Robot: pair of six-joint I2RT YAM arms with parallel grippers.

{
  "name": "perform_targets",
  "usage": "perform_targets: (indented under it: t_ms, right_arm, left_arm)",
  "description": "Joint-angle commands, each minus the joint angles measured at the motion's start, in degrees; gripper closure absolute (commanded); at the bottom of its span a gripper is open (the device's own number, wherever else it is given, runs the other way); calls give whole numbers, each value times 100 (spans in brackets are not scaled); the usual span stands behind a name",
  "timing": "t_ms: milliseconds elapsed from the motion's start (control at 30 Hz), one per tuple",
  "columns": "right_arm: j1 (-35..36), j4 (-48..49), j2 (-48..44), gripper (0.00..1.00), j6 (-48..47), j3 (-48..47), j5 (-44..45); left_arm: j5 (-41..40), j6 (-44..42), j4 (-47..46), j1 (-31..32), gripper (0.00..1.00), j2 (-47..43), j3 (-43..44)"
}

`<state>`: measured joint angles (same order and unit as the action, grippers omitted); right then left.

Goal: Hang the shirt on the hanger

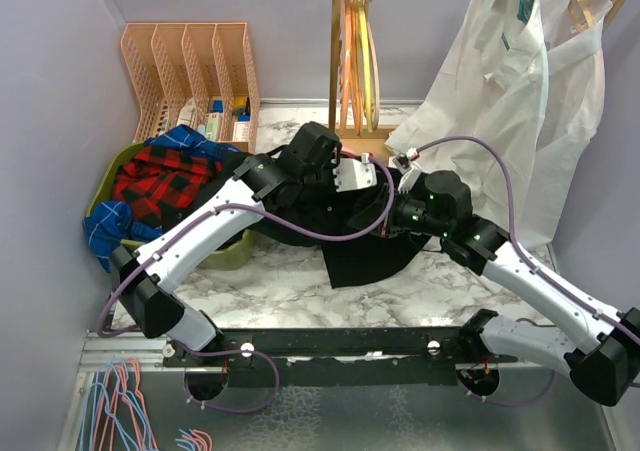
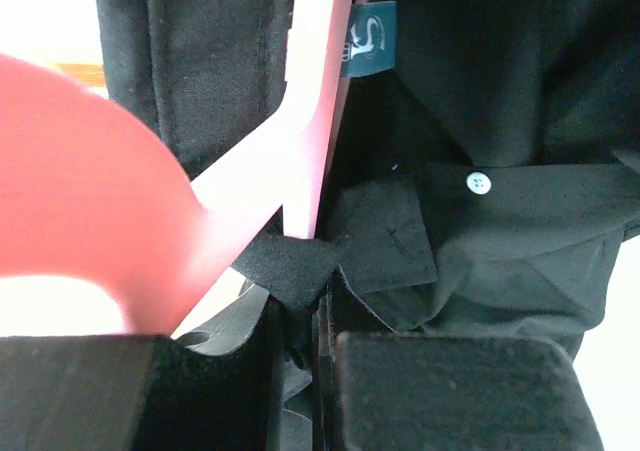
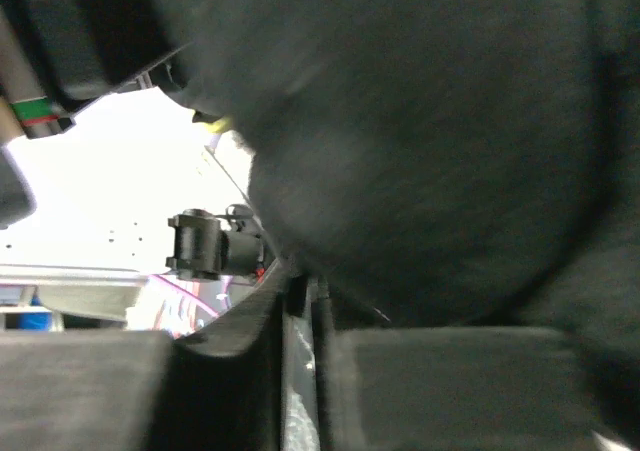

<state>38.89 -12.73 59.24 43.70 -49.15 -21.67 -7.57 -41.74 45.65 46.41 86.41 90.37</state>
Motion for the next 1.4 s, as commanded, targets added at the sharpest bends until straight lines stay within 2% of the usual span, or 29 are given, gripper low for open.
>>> perform_targets:
  t_ms: [0, 33, 67, 100, 133, 300, 400, 467, 633, 767, 967, 1100, 1200, 1367]
  right_arm:
    - [66, 762, -640, 69, -521, 302, 296]
    - [66, 809, -838, 51, -705, 419, 296]
    - [66, 842, -1068, 19, -893, 562, 279]
    - [66, 847, -1294, 2, -1068, 705, 258]
    - [66, 821, -1555, 0, -1248, 827, 252]
    - [66, 359, -2945, 1, -2084, 978, 573]
    - [66, 305, -3726, 1, -2776, 896, 966]
    - [66, 103, -3885, 1, -3360, 647, 1161]
    - [65, -840, -3168, 1, -4328, -379, 1589]
    - [66, -923, -2892, 1, -5066, -439, 1544]
    - [66, -1116, -2178, 0, -5435, -523, 1503]
    - [65, -1029, -1896, 1, -5419, -571, 1098]
    - [66, -1324, -1621, 6, -5513, -613, 601]
    - [61, -1265, -1372, 23, -5408, -452, 173]
  left_arm:
    - [806, 112, 63, -24, 100, -449, -209]
    - [827, 34, 79, -82, 100, -489, -242]
    - [861, -19, 115, -153, 100, -510, -224]
    - [968, -75, 212, -272, 100, -512, -172]
    - [1153, -131, 325, -410, 100, -500, -82]
    - [2096, -633, 1029, -961, 100, -488, 276]
    - [2196, -961, 1259, -1036, 100, -576, 237]
    - [2170, -1063, 1310, -1038, 100, -614, 202]
    - [2032, -1167, 1327, -1031, 100, -596, 159]
    - [1969, -1233, 1499, -944, 100, -612, 244]
    - [1754, -1532, 1794, -689, 100, -793, 132]
    - [1556, -1770, 1763, -656, 100, -927, 4]
    - [1520, -1847, 1853, -652, 100, -868, 150]
    - [1607, -1803, 1891, -628, 100, -838, 324]
